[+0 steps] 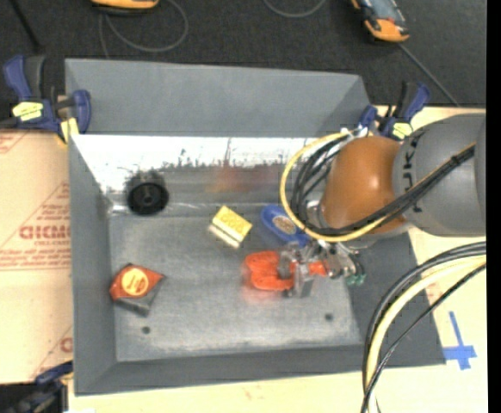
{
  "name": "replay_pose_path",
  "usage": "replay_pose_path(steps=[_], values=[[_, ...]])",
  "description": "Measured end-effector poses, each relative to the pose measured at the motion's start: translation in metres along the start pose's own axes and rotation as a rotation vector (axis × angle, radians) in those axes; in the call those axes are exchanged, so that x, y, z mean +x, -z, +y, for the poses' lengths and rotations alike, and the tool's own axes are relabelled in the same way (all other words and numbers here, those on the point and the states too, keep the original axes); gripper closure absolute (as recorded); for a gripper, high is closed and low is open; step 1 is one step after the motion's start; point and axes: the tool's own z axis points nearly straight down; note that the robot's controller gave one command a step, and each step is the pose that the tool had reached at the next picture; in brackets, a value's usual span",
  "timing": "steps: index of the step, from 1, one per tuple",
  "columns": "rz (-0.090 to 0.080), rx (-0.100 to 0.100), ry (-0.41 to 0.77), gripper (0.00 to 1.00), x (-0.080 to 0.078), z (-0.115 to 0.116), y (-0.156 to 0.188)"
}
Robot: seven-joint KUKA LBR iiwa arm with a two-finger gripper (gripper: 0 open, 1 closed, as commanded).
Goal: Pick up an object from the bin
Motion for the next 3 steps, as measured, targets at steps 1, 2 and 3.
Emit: replay_pose_path(steps=[1,2,3], values=[[0.002,-0.001,0.000,1.00,0.001,0.000,0.003],[0.007,-0.002,-0.001,1.00,0.001,0.000,0.014],[0.011,-0.003,-0.001,1.00,0.002,0.000,0.029]])
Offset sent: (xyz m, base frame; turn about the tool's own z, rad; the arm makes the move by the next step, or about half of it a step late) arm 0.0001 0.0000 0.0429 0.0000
